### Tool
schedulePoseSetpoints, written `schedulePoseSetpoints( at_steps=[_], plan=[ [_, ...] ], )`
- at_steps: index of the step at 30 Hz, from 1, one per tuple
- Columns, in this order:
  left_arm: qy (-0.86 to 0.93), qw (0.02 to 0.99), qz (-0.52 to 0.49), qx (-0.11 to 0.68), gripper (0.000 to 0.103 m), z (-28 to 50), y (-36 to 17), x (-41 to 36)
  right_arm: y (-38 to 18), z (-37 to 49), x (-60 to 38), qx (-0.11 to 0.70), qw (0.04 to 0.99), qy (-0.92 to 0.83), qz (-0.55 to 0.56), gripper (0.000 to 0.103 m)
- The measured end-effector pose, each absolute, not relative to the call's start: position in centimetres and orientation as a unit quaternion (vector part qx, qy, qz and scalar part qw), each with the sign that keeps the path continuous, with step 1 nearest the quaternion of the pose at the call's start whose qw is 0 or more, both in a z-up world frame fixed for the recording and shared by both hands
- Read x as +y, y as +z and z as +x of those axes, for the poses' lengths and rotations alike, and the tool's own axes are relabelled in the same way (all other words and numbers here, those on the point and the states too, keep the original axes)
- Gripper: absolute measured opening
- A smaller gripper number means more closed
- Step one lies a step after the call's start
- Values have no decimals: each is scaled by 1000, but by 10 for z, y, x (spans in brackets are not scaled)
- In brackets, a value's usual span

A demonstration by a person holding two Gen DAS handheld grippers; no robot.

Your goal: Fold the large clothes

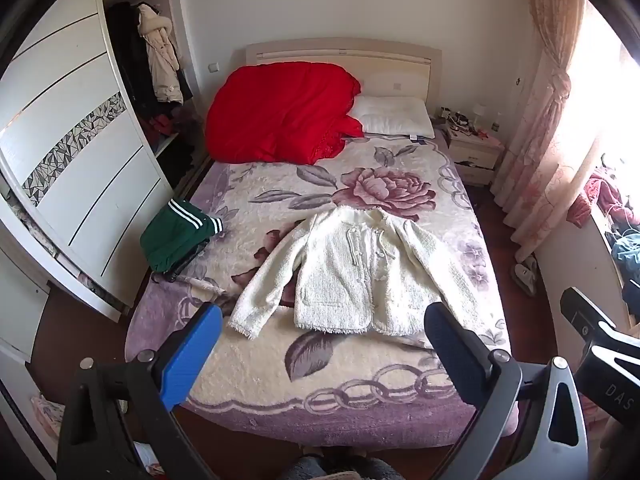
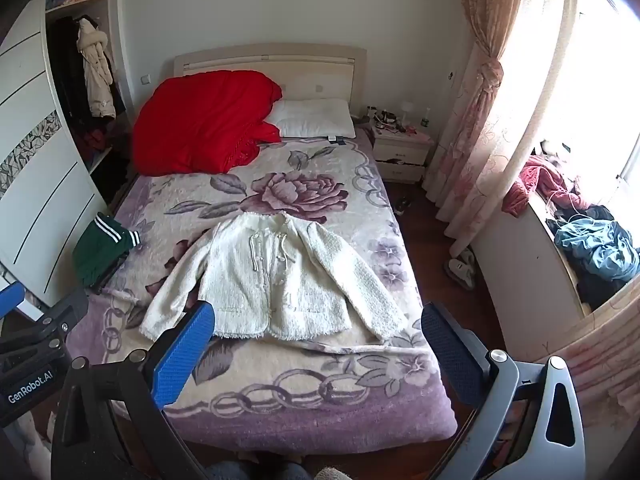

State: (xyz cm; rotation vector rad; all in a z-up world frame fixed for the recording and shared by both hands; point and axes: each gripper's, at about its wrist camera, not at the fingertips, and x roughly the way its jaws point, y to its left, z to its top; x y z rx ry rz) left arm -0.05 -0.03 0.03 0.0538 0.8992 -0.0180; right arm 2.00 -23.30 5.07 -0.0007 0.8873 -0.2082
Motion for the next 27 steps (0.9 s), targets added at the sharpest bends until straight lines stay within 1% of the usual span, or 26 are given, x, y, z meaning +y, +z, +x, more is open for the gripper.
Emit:
schedulePoseSetpoints(
  at_steps=[9, 12, 27],
  plan=[
    [-3, 905, 34, 424, 103, -5, 2, -12, 54, 18, -231, 424, 900, -99, 5, 103],
    [-12, 906, 21, 422, 103, -6, 8, 2, 58, 19, -228, 423, 901, -99, 6, 103],
    [-9, 909, 17, 417, 103, -6, 18, 0, 60, 16, -222, 420, 902, -98, 3, 103]
  ],
)
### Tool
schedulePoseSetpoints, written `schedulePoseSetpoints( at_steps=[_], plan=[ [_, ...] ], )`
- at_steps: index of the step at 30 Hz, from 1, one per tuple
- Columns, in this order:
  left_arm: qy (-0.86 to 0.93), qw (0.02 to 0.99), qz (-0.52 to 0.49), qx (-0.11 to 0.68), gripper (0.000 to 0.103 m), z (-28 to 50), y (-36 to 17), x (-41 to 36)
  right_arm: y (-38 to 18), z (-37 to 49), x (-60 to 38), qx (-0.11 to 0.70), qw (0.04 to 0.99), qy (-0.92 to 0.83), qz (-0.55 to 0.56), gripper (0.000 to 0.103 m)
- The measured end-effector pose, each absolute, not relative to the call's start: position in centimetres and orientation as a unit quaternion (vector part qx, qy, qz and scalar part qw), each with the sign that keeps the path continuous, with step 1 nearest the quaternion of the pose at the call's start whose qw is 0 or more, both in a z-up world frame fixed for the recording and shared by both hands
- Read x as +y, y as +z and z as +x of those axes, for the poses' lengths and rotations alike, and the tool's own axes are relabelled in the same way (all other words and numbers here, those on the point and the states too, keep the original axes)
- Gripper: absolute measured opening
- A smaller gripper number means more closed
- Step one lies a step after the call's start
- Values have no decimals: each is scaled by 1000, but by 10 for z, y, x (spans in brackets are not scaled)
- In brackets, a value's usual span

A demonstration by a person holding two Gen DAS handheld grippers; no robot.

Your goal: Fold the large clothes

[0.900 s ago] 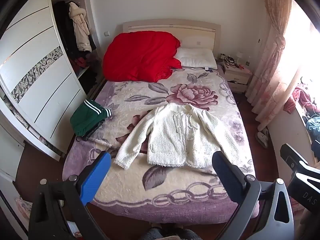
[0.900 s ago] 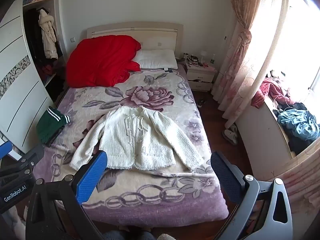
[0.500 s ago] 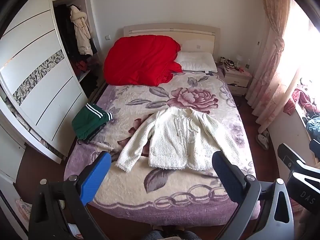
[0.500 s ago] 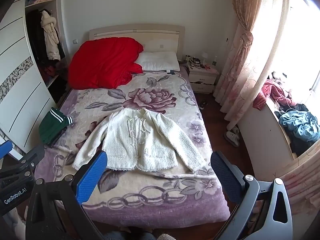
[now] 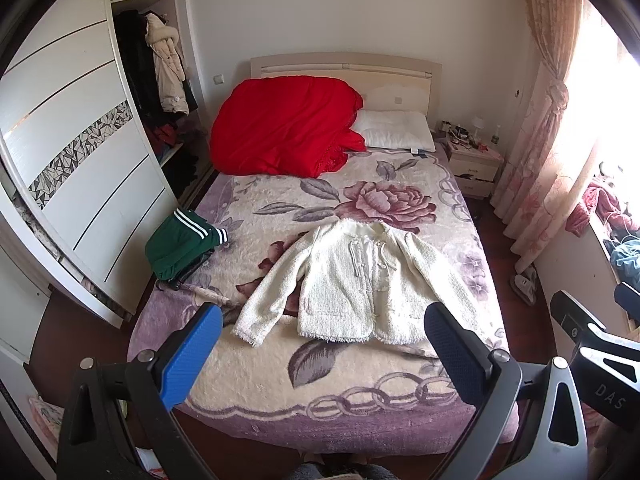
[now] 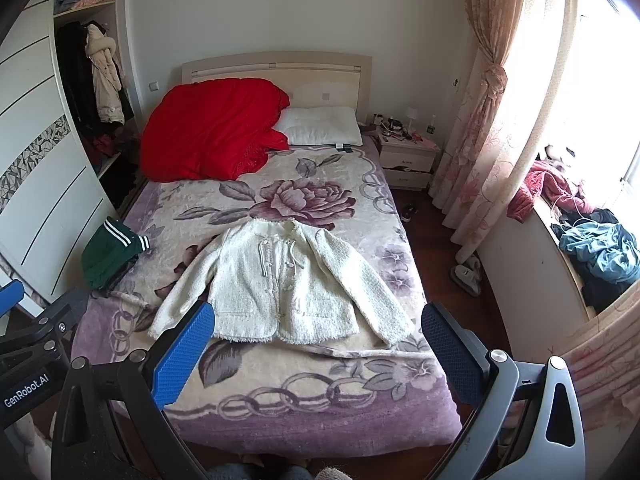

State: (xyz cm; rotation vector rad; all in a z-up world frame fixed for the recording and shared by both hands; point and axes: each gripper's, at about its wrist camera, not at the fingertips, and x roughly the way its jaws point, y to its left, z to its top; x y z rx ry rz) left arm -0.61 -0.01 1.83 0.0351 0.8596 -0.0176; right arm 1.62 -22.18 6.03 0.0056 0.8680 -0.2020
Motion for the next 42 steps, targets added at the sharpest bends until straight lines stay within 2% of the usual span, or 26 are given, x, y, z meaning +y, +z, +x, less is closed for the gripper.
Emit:
schedulePoseSetpoints(
  at_steps=[15, 24, 42],
  plan=[
    [-10, 911, 17, 412, 103, -9, 20, 1, 61, 15, -222, 415, 905, -97, 4, 103],
    [-13, 913, 15, 408, 103, -7, 27, -1, 90, 28, -198, 410, 907, -98, 2, 103],
    [-13, 917, 17, 399, 103, -18, 25, 0, 96, 22, -197, 405, 909, -96, 4, 103]
  ],
)
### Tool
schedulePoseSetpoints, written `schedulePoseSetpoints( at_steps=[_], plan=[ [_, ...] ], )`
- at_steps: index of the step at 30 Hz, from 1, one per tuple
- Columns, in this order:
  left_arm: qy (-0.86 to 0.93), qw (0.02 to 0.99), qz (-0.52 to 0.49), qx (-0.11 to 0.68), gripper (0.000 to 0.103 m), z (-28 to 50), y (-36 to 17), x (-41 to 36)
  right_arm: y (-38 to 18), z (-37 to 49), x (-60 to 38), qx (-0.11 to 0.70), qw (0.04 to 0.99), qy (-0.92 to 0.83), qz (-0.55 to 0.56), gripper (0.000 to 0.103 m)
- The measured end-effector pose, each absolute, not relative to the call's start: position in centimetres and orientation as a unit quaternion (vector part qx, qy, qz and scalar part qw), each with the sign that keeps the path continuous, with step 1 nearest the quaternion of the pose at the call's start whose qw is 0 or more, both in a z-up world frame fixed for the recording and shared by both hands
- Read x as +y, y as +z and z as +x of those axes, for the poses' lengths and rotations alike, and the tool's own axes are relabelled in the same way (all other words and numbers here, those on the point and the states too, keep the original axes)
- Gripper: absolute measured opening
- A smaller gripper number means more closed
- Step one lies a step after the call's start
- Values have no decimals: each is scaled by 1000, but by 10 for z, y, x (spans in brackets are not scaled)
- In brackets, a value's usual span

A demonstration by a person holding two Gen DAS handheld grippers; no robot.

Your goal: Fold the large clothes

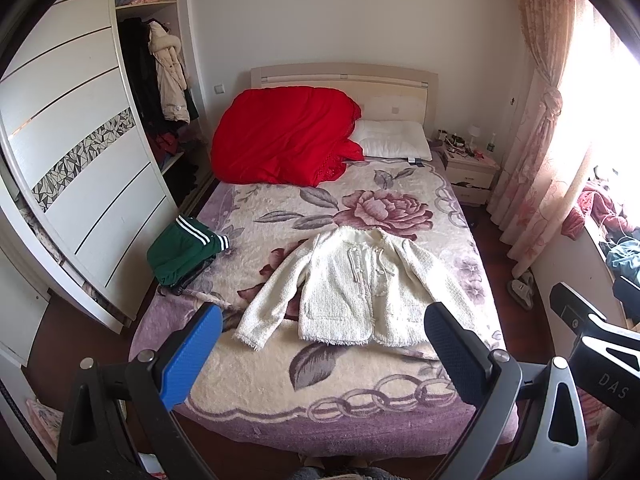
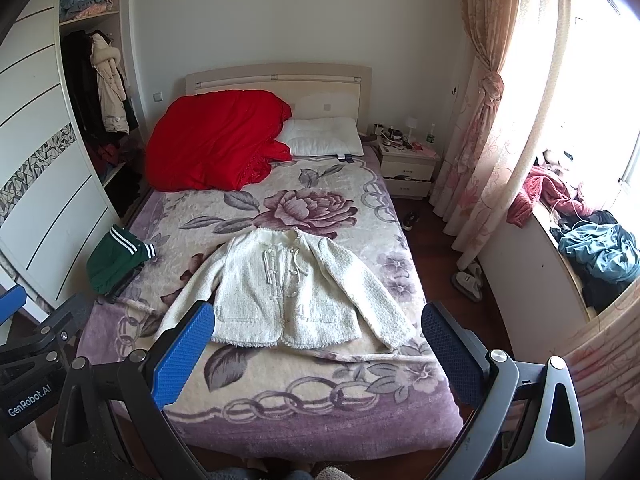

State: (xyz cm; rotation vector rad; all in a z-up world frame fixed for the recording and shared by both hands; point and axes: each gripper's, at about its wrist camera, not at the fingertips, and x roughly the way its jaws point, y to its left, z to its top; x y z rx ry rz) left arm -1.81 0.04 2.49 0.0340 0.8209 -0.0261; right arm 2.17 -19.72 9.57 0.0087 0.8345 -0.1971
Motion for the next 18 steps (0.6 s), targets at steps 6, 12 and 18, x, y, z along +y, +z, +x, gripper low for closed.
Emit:
schedulePoseSetpoints(
  at_steps=[6, 12, 18],
  plan=[
    [-14, 918, 16, 395, 103, -21, 26, 3, 98, 20, -196, 403, 910, -95, 5, 103],
    [-17, 918, 15, 395, 103, -21, 27, 5, 101, 19, -195, 402, 911, -95, 5, 103],
    [-19, 919, 14, 393, 103, -26, 26, 9, 99, 16, -196, 400, 912, -97, 5, 103]
  ],
)
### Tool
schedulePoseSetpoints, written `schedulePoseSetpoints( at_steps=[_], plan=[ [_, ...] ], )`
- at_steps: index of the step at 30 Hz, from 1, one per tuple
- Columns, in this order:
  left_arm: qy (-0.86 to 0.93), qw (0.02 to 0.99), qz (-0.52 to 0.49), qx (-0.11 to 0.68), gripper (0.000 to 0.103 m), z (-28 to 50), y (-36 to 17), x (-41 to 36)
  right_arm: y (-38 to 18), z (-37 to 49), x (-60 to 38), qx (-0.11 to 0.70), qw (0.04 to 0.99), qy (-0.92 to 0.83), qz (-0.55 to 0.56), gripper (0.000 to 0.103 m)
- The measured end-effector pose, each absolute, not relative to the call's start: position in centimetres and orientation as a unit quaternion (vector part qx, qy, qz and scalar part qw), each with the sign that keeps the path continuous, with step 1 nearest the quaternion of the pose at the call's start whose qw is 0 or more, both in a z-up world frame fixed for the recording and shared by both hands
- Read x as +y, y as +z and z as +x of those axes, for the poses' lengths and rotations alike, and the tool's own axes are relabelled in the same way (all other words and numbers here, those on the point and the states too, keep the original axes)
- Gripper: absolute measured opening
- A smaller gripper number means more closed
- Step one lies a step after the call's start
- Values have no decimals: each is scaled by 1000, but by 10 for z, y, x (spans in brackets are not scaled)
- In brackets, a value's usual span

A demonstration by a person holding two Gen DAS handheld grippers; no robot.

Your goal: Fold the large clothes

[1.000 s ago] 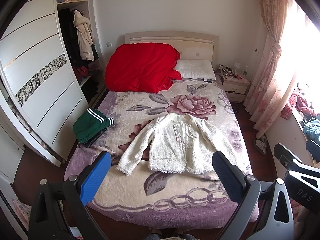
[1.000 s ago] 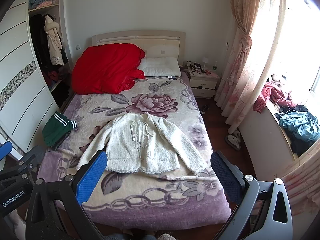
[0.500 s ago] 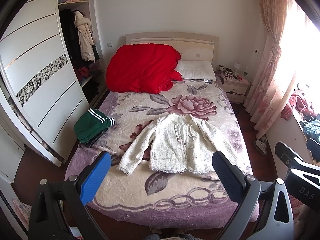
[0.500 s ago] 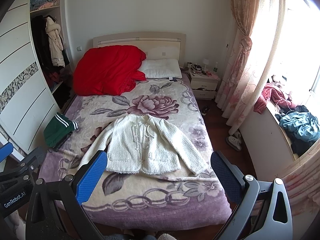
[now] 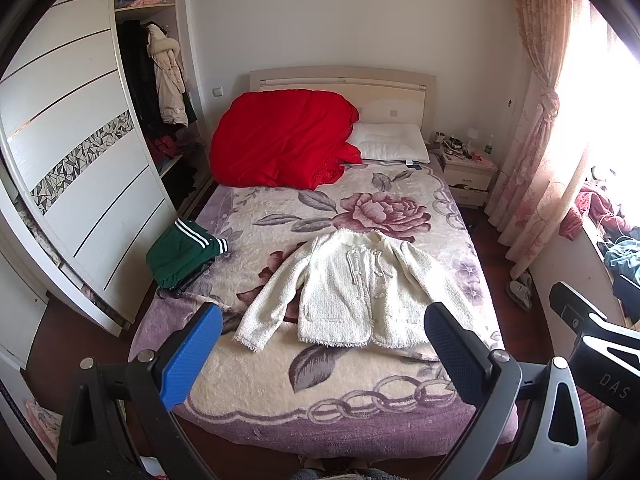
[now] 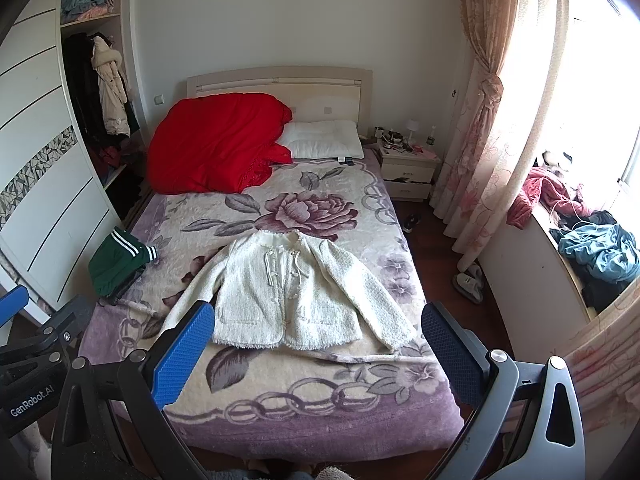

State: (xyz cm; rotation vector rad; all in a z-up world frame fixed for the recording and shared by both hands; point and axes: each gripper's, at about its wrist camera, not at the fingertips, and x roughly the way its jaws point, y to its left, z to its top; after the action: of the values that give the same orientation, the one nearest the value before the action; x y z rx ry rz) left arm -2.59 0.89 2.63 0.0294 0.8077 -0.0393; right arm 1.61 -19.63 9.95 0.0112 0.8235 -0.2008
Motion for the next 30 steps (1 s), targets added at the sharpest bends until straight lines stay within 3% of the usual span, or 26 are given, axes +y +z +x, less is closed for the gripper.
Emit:
schedulePoseSetpoints(
  at_steps=[18, 24, 30],
  plan=[
    [-7, 917, 16, 400, 103, -4, 1, 20, 101, 40, -187, 414, 905, -100, 24, 103],
    [34, 917, 43, 395, 103, 47, -76, 34, 15, 85, -227, 445, 881, -130, 92, 103],
    [37, 893, 67, 444, 103, 102, -188, 36, -131, 131, -309, 513, 809, -225, 178, 103]
  ],
)
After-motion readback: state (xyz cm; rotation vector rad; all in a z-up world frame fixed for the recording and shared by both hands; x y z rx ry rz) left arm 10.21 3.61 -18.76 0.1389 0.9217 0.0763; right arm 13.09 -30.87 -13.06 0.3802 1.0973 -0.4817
